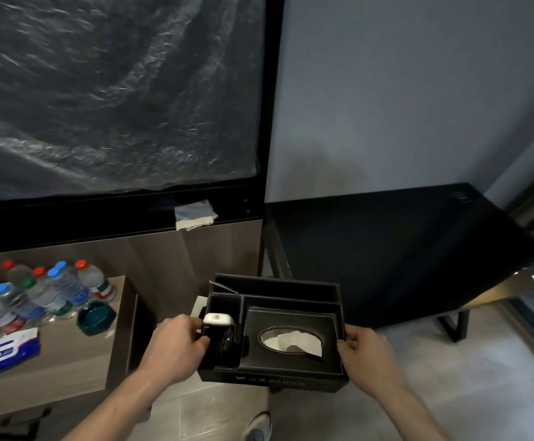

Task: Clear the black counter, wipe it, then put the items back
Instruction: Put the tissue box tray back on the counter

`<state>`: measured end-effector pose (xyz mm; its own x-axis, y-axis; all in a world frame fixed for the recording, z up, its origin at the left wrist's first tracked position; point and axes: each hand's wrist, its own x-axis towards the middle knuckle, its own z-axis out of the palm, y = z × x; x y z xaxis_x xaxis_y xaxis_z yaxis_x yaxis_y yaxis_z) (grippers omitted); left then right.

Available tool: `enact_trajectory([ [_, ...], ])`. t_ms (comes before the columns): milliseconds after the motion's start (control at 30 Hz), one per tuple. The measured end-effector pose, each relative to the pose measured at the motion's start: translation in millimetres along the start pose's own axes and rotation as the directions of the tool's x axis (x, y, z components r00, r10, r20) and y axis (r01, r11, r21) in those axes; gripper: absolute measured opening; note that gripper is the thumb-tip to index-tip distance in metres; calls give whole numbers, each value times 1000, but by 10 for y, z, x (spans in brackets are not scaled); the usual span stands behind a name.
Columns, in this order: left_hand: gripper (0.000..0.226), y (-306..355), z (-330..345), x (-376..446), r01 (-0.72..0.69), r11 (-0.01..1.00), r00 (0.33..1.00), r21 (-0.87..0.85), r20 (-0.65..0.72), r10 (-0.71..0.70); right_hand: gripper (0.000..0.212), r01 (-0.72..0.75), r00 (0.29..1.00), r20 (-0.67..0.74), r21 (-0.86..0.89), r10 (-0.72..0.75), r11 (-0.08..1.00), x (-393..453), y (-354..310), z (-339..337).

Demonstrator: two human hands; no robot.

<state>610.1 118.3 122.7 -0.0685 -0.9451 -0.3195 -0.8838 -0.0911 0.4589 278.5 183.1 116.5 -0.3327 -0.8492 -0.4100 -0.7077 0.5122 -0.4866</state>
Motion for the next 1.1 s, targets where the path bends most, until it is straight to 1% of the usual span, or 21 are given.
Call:
enact_trajectory([
  [33, 9, 105, 34, 111, 1, 1000, 1000, -7, 12, -1, 29, -2, 1000, 5, -2, 2, 1000, 190, 114, -54],
  [167, 12, 527, 137, 547, 4, 999, 998, -45, 57, -1, 27, 8, 1000, -25, -20, -8, 1000, 575, 97, -491],
  [267, 32, 856, 231, 861, -17, 1000, 999, -20, 49, 18, 25, 19, 999, -35, 1, -19, 1000, 866, 183, -736],
  [300, 33, 960, 263, 951, -21, 1000, 998, 6, 51, 20, 26, 20, 999, -30, 9, -20, 1000, 958, 227, -806],
  [433, 25, 1416, 427, 1199, -5, 999, 999, 52, 36, 4, 24, 16, 1000, 12, 46, -17, 999, 1337, 446, -1073],
  [500, 20, 1645, 551, 1307, 10, 999, 999, 38, 35, -12, 22, 30, 999, 39, 40, -32, 999, 1587, 608, -1216],
  [633, 13, 2092, 852, 1423, 93, 996, 996, 14, 16, -93, 20, 122, 990, 69, -8, -121, 993, 2079, 928, -1564],
  [733, 12, 2438, 1057, 1404, 167, 985, 986, 37, -22, -167, 20, 183, 975, 136, -44, -176, 982, 2423, 1088, -1866],
  [767, 12, 2531, 1111, 1399, 192, 981, 981, 29, -34, -191, 20, 200, 968, 164, -51, -190, 978, 2531, 1112, -1956],
  [867, 18, 2661, 1301, 1497, 237, 968, 970, -76, -27, -240, 20, 258, 946, 222, -82, -235, 963, 2862, 1140, -2200],
  [1000, 11, 2826, 1361, 1719, 265, 962, 962, -70, -42, -268, 19, 302, 927, 263, -98, -268, 948, 3273, 1094, -2335],
  [1100, 12, 2959, 1340, 2018, 282, 957, 955, -73, -70, -287, 18, 306, 918, 293, -95, -267, 947, 3672, 1032, -2345],
])
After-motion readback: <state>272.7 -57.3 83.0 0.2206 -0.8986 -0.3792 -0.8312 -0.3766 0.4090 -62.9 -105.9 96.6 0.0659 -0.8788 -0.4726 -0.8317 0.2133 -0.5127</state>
